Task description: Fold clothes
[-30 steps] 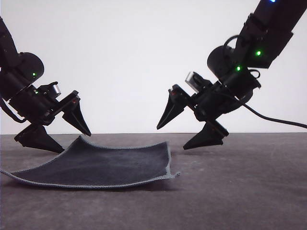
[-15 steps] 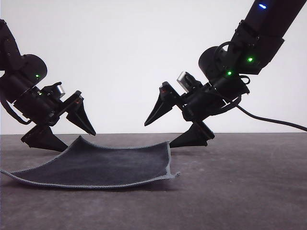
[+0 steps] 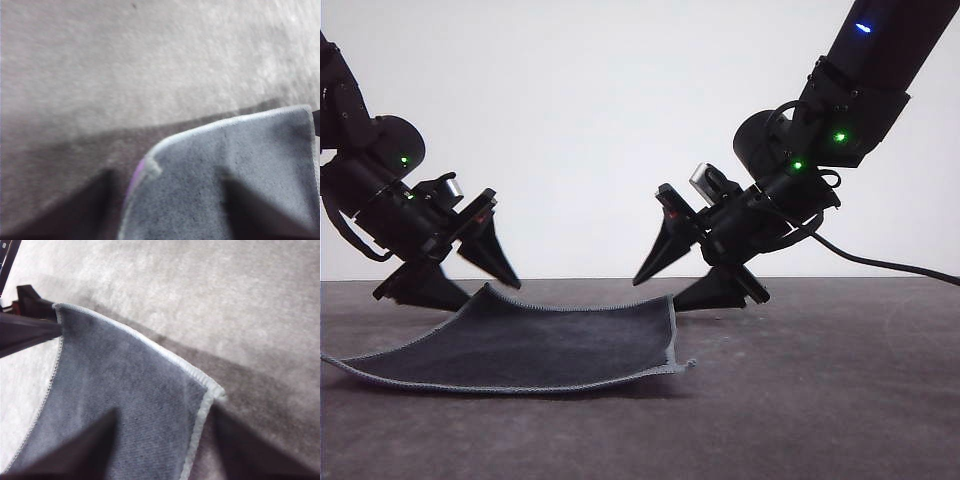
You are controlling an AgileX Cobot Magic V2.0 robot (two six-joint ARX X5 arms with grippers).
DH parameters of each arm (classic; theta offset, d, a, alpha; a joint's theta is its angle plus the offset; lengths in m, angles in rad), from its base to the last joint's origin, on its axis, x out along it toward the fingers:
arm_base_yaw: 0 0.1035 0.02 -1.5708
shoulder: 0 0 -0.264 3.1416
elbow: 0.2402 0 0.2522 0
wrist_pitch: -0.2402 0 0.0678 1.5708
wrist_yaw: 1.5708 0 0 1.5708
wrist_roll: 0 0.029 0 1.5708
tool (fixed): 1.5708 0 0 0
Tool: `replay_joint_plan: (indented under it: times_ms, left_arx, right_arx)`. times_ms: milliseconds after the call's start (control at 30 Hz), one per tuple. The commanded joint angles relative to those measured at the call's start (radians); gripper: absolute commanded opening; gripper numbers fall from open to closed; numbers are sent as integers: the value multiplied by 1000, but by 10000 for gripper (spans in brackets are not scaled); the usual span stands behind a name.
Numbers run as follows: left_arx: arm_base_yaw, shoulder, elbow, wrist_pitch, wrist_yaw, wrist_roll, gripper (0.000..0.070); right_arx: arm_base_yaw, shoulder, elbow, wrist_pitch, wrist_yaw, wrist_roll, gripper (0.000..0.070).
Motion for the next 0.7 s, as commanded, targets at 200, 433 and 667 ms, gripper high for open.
replay_joint_plan:
  times_ms: [200, 433, 667]
  left_arx:
    - [0, 30, 13, 17, -1, 4, 10]
    - [3, 29, 14, -5, 9, 37, 10]
    - [37, 23, 16, -97, 117, 92, 10]
  right_arx:
    - [6, 24, 21, 11, 5, 3, 7]
    - [1, 23, 22, 11, -32, -30, 7]
    - [-21, 23, 23, 9, -214, -49, 7]
